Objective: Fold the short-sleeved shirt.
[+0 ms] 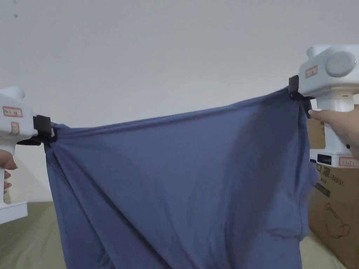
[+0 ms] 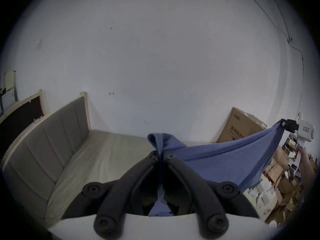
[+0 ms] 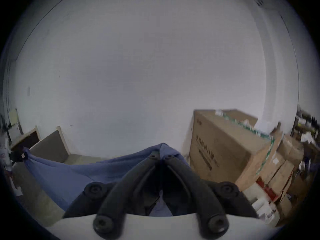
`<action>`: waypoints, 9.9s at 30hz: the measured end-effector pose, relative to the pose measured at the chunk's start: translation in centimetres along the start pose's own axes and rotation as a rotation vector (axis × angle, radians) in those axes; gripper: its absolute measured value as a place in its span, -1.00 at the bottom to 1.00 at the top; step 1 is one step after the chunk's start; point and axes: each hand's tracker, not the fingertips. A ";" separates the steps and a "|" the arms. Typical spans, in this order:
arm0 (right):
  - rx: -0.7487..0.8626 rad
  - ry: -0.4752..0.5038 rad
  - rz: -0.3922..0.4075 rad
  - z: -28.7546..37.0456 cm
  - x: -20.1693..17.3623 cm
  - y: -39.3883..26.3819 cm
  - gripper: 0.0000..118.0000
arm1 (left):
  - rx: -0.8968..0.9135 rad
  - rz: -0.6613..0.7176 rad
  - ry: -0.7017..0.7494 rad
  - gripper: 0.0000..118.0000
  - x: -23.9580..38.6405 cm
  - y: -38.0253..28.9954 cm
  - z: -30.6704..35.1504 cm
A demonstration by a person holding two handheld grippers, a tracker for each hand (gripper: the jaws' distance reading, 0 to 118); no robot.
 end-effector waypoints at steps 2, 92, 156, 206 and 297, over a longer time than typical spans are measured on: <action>0.056 -0.011 0.018 -1.2 -0.8 1.1 -1.00 | 0.056 -0.008 0.012 -0.95 0.0 0.8 -1.0; -0.201 0.383 -0.329 24.8 2.0 -40.9 -1.00 | -0.698 0.110 -0.073 -0.93 -3.7 -37.8 16.3; -0.909 0.112 -0.164 1.7 4.7 -49.1 0.78 | -0.644 0.041 -0.039 0.26 -7.2 -41.1 -0.9; -0.748 0.091 -0.164 11.3 6.6 -49.4 1.00 | -0.640 -0.058 0.064 -0.86 -4.1 -43.4 6.4; -0.805 0.189 -0.236 -1.1 4.3 -44.8 0.24 | -0.594 -0.084 -0.069 -0.97 -3.1 -36.1 2.8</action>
